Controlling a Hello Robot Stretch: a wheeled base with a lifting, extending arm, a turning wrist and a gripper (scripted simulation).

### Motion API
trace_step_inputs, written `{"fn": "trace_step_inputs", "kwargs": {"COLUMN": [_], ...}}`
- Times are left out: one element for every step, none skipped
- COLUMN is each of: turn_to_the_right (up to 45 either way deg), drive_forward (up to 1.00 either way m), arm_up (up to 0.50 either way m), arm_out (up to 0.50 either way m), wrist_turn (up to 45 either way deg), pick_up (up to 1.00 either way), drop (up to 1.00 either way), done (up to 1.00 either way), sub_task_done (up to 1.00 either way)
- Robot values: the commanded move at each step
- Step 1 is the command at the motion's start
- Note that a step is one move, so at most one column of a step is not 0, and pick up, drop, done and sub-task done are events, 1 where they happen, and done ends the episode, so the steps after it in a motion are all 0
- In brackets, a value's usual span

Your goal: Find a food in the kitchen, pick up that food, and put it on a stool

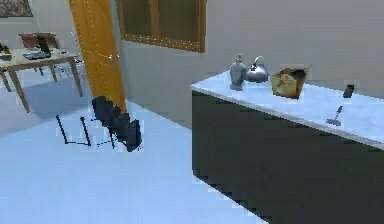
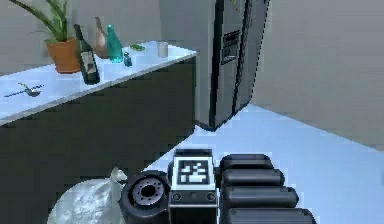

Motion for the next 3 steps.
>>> {"fn": "trace_step_inputs", "kwargs": {"turn_to_the_right": [0.0,-45.0,-3.0], "drive_forward": [0.30,0.00,0.00], "arm_up": [0.00,0.00,0.00], "arm_out": [0.00,0.00,0.00], "wrist_turn": [0.0,0.0,0.0], "pick_up": [0.00,0.00,0.00], "drop": [0.00,0.00,0.00], "done": [0.00,0.00,0.00], "sub_task_done": [0.00,0.00,0.00]}}
